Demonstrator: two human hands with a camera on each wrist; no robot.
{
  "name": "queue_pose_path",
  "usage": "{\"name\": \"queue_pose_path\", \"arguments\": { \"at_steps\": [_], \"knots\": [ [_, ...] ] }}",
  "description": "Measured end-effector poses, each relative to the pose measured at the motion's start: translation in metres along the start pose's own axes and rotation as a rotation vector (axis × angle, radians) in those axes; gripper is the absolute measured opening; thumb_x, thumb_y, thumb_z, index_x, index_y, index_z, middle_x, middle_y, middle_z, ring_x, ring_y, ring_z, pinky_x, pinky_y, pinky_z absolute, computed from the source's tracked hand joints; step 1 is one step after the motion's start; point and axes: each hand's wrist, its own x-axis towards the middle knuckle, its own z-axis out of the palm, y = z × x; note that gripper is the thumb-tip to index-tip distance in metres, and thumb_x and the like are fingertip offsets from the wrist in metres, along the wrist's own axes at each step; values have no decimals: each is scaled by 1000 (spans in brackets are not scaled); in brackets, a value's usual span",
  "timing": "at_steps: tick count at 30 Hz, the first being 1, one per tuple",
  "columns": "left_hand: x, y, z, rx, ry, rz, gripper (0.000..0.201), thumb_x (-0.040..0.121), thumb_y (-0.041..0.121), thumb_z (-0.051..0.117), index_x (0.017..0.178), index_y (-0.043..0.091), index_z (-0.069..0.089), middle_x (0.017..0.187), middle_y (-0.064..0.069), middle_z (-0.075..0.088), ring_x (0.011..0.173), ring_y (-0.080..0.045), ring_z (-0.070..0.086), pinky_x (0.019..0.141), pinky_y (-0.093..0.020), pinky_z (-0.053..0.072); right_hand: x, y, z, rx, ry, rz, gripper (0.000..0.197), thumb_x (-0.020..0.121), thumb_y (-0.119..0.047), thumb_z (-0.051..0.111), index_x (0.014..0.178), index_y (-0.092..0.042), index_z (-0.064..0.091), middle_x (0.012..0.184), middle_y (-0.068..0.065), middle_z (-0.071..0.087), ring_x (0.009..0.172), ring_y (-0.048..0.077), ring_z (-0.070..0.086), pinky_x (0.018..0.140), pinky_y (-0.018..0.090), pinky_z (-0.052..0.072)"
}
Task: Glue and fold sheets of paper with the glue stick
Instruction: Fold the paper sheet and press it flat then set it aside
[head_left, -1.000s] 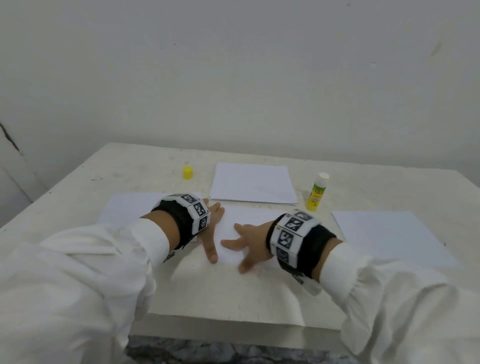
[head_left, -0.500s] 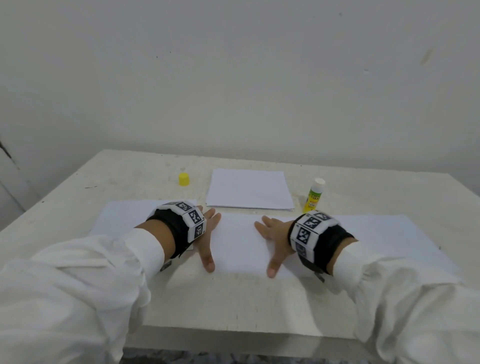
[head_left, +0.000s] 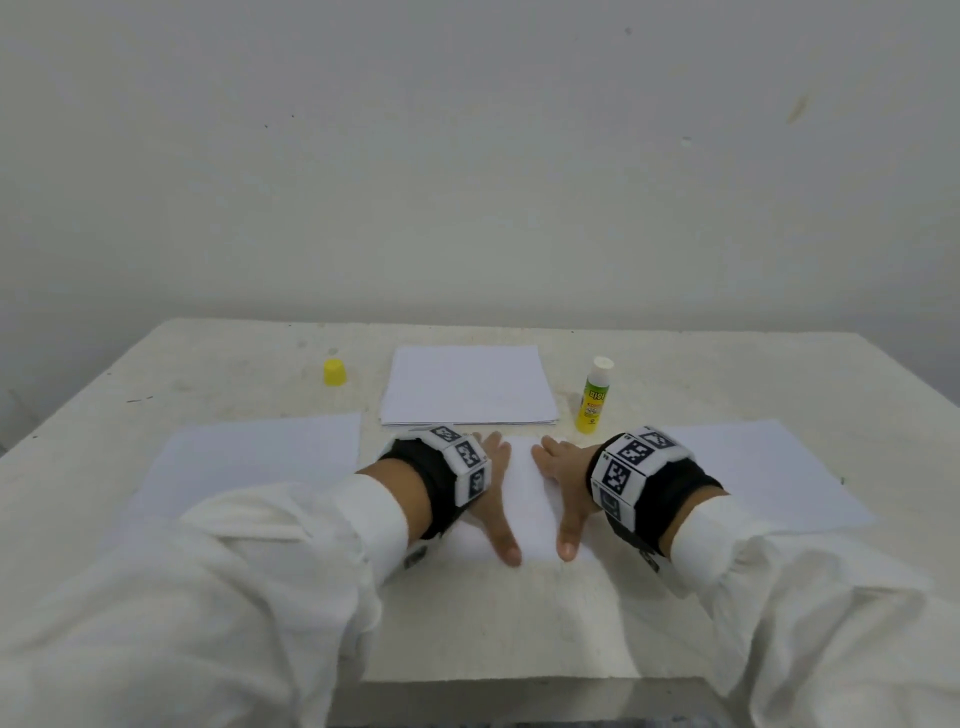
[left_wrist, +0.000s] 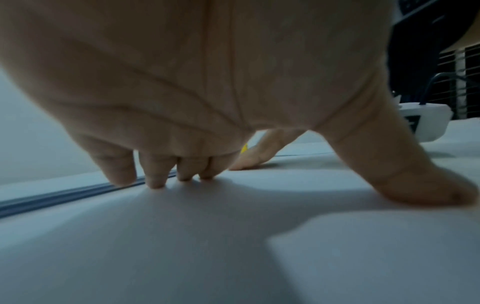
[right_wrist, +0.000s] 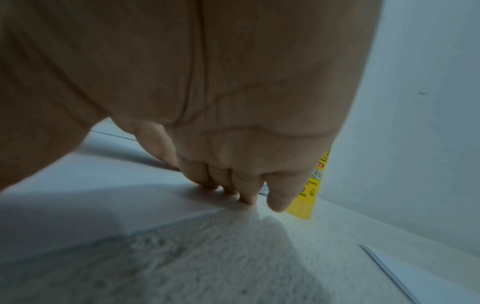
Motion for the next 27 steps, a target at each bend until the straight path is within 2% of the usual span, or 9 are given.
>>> {"name": "queue_pose_path", "arguments": {
  "at_steps": [5,7,9,14,16,18,23,25,27],
  "knots": [
    [-5,32,-18,-6,74,84,130,59,73,71,152,23,-4,157,-4,7,144,-28,11,114,-47,18,6,4,4,43,25,-6,135,64,-47,82,149,-17,-19,159,5,-10,147,23,-4,117,46,7],
    [-7,24,-16,3,56,53,135,56,75,71,152,21,-7,159,-4,1,145,-29,8,115,-49,18,6,4,4,12,11,6,133,65,-50,80,149,-16,-18,159,4,-14,147,22,-5,117,46,7],
    [-6,6,-8,-20,21,-24,147,46,81,71,151,19,-12,160,-2,-8,146,-29,4,117,-51,17,5,4,4,2,18,0,131,67,-50,80,150,-12,-14,159,7,-12,147,24,-3,117,46,9],
    [-18,-46,14,-85,-20,-130,157,38,86,67,150,12,-13,159,-4,-15,147,-28,-4,118,-49,9,2,4,1,6,51,-24,123,69,-48,79,150,-6,-4,158,11,2,145,28,8,116,48,16],
    [-25,-57,19,-90,-6,-159,152,44,84,69,150,7,-8,159,-9,-8,146,-29,2,118,-47,11,2,3,1,10,49,-21,121,69,-48,79,150,-5,0,157,12,7,145,28,12,115,49,19],
    [-31,-64,20,-99,-2,-194,146,45,82,70,149,5,2,156,-11,7,143,-29,16,116,-45,20,2,3,1,16,58,-20,119,68,-48,80,150,-6,4,155,11,11,143,29,16,113,51,23],
    [-42,-68,17,-174,36,-260,133,45,77,76,141,4,20,142,-8,36,126,-28,44,105,-39,37,-1,0,2,2,47,15,123,69,-47,79,151,-9,-4,158,10,3,145,29,10,115,51,20],
    [-44,-71,16,-229,53,-257,137,47,73,78,147,7,11,148,-7,34,130,-28,42,107,-39,36,-2,-1,2,16,51,28,123,68,-47,80,151,-9,-3,158,9,5,145,30,12,114,51,22],
    [-48,-72,14,-281,48,-236,142,54,65,81,151,12,-8,157,-6,19,140,-27,30,112,-38,28,-3,-3,2,33,56,37,124,68,-46,80,151,-10,-4,158,9,6,145,30,13,114,50,23]
  ]
}}
